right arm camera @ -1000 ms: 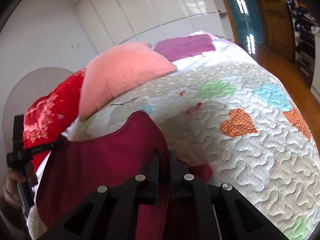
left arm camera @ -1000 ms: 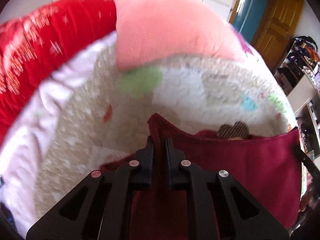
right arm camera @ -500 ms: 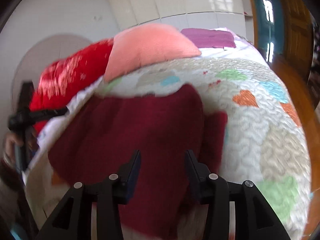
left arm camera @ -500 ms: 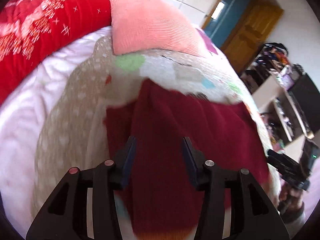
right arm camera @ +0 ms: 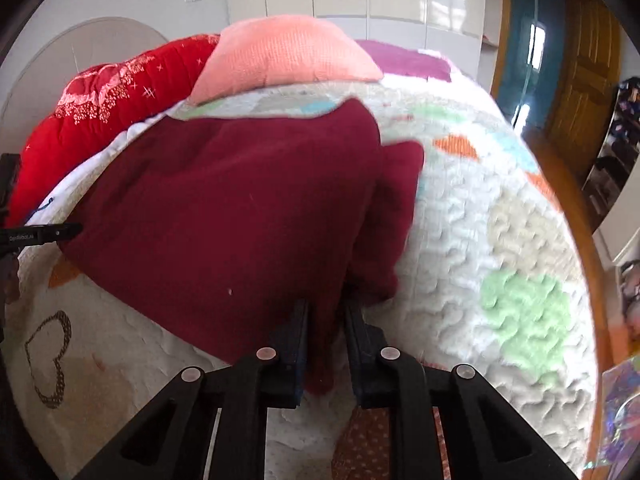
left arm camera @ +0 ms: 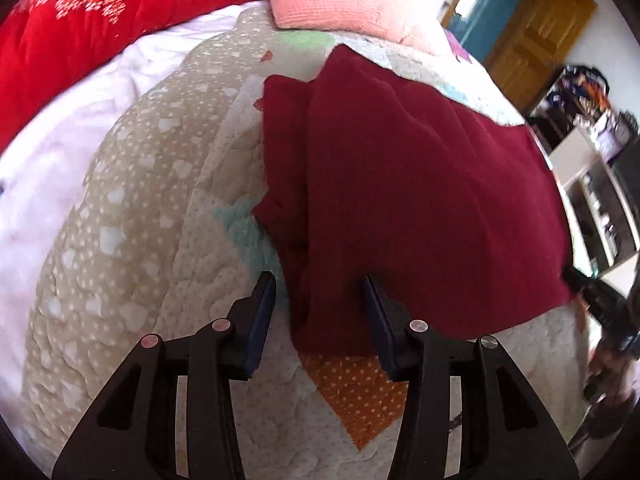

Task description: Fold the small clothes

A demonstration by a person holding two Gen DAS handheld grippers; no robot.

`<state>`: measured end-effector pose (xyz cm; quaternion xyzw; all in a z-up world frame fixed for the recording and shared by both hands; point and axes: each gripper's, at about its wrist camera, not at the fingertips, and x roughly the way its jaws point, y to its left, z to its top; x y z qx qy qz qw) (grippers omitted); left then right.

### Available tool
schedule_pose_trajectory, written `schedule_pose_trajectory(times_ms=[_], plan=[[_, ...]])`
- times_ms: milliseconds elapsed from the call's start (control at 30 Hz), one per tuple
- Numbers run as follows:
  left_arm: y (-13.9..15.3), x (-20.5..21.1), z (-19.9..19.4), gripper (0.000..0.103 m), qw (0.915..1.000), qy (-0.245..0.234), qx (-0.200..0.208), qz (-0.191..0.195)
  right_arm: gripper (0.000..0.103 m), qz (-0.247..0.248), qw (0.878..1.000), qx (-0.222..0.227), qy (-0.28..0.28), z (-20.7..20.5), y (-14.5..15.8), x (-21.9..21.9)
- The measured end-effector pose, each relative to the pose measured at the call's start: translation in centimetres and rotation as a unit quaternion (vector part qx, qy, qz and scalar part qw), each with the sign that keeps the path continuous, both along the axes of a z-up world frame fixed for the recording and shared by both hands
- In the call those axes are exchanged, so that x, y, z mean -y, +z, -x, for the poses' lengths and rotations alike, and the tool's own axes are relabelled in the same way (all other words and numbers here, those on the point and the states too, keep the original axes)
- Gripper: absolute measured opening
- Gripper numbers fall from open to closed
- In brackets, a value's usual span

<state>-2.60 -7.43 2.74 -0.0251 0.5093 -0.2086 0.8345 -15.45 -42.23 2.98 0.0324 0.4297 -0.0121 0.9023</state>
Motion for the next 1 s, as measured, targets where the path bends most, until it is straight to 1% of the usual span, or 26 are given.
schedule_pose_trajectory(times_ms=[33,100,133,167,233,333,400,467,533,600,800,900,1000], plan=[[0.3,0.0,0.2,0.045,1.0000,0.002,0.002,-0.002,0.016,-0.013,1.000,0.003,-0.003,0.1,-0.1,0.4],[1.1,0.1,1.0,0.045,0.9997,0.003,0.020,-0.015,0.017,-0.047,0.999,0.015,-0.017,0.7,0.6,1.4],[1.8,0.3,1.7,0.045,0.9989,0.004,0.035,-0.032,0.020,-0.072,0.997,0.023,-0.024,1.2,1.2,1.8],[2.1,0.5,2.1,0.045,0.9981,0.006,0.044,-0.043,0.025,-0.081,0.996,0.028,-0.031,1.5,1.6,1.9],[3.0,0.6,2.8,0.045,0.9962,0.009,0.066,-0.056,0.033,-0.078,0.996,0.038,-0.037,2.3,2.6,1.8],[4.3,1.0,3.9,0.045,0.9951,0.009,0.086,-0.049,0.037,-0.073,0.996,0.050,-0.031,3.0,3.8,1.0],[5.0,1.2,4.3,0.045,0.9946,0.009,0.094,-0.044,0.041,-0.083,0.995,0.055,-0.029,3.3,4.1,0.6],[5.3,1.4,4.0,0.045,0.9947,0.009,0.096,-0.035,0.043,-0.094,0.994,0.057,-0.023,2.9,4.3,-0.1],[5.2,2.0,3.2,0.045,0.9956,0.011,0.090,-0.023,0.043,-0.096,0.993,0.057,-0.023,2.5,4.2,-0.9],[5.0,2.7,2.9,0.045,0.9964,0.012,0.082,-0.013,0.043,-0.097,0.994,0.055,-0.023,1.7,4.1,-1.8],[3.6,5.0,1.5,0.045,0.9977,0.014,0.066,0.002,0.043,-0.121,0.991,0.056,-0.027,-2.0,3.1,-2.9],[3.4,6.0,0.5,0.045,0.9972,0.016,0.073,0.008,0.044,-0.121,0.990,0.063,-0.024,-3.5,2.8,-3.2],[3.8,7.0,-0.8,0.045,0.9959,0.014,0.088,0.015,0.045,-0.115,0.991,0.071,-0.007,-5.1,2.5,-3.4]])
